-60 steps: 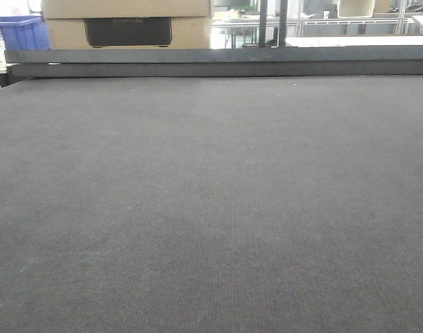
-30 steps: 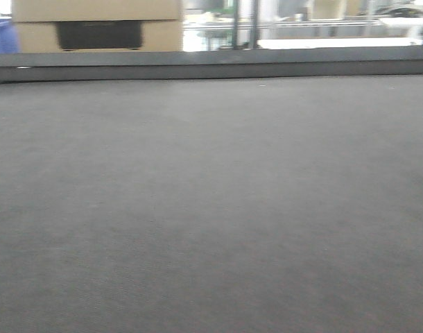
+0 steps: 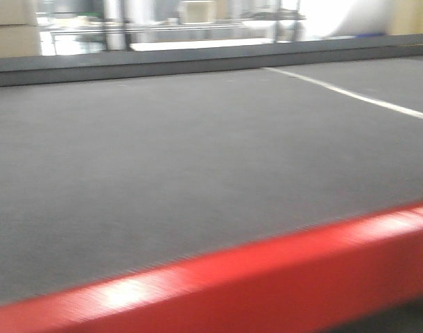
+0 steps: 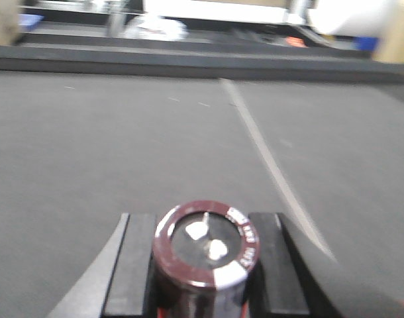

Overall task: Place cylindrical capacitor in blue bin on shelf
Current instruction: 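Drive the base away from the table toward the shelf of blue bins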

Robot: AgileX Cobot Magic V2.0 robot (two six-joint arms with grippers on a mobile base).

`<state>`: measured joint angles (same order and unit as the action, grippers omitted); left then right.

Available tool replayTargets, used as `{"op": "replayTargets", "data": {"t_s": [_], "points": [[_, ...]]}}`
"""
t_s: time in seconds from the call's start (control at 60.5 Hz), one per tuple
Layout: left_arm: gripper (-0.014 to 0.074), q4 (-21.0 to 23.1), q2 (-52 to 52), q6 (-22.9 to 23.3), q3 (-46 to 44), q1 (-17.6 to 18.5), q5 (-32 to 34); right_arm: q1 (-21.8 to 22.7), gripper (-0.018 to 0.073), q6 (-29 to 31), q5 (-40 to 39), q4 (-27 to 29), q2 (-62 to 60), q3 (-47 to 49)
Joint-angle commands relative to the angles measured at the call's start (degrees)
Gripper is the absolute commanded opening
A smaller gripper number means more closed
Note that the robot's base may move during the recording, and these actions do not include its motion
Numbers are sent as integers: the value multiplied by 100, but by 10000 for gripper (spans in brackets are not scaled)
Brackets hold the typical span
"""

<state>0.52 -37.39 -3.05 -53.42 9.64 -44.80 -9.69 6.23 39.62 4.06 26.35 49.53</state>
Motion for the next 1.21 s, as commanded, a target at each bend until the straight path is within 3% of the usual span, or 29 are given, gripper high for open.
{"op": "replayTargets", "data": {"t_s": [0.0,1.19], "points": [[-111,23,19,7,13,39,119,-12,-162,33,-104,-28,-30,-16],[-111,23,19,7,13,39,119,-12,-162,33,-104,-28,-30,-16]]}}
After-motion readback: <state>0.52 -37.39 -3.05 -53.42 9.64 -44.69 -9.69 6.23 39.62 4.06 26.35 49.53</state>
